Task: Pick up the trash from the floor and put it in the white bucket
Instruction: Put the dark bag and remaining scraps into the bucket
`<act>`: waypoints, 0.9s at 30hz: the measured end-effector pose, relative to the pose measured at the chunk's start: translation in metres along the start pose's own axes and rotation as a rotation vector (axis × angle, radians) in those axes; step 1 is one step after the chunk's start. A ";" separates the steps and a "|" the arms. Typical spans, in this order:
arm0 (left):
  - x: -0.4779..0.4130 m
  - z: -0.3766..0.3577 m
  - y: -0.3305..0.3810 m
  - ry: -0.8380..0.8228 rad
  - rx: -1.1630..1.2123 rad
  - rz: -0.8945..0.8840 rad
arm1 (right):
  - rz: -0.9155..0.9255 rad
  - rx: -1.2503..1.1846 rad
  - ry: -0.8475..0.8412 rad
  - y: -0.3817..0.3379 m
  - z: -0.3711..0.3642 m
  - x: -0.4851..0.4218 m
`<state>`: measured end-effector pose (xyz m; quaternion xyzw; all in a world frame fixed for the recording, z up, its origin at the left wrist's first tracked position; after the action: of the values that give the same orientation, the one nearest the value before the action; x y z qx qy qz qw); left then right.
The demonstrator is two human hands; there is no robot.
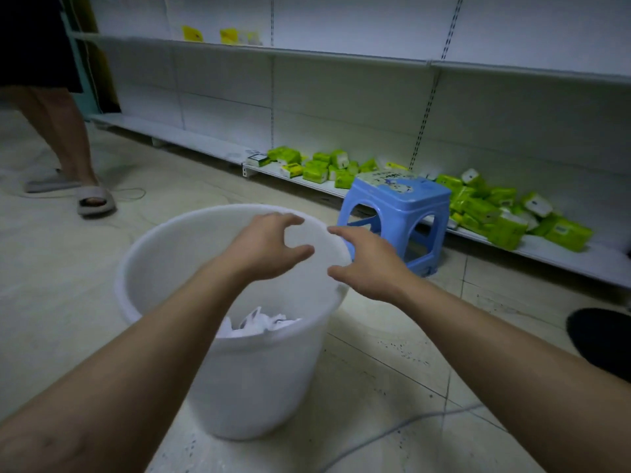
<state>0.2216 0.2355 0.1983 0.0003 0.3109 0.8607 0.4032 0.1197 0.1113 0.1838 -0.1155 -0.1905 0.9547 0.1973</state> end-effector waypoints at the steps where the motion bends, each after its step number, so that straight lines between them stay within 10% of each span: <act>1: 0.000 -0.009 0.015 -0.012 -0.002 -0.042 | 0.007 0.035 0.014 0.006 0.010 0.004; 14: 0.091 -0.221 0.175 -0.514 -0.057 -0.385 | -0.252 0.246 -0.161 0.232 0.031 0.184; 27: 0.257 -0.400 0.098 -1.179 -0.400 -0.216 | -0.398 0.044 -0.531 0.319 -0.140 0.359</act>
<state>-0.1203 0.1529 -0.1359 0.3677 -0.1322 0.7119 0.5836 -0.2666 0.0359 -0.1251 0.1812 -0.2334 0.8980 0.3259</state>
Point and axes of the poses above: each hand's wrist, its own x-axis away from the middle knuckle, its own z-axis out of the back of the hand, y = z × x, the point moved 7 cm from there along -x, towards the middle knuckle, and after that the axes turned 6 degrees about x, right-handed, at the moved point
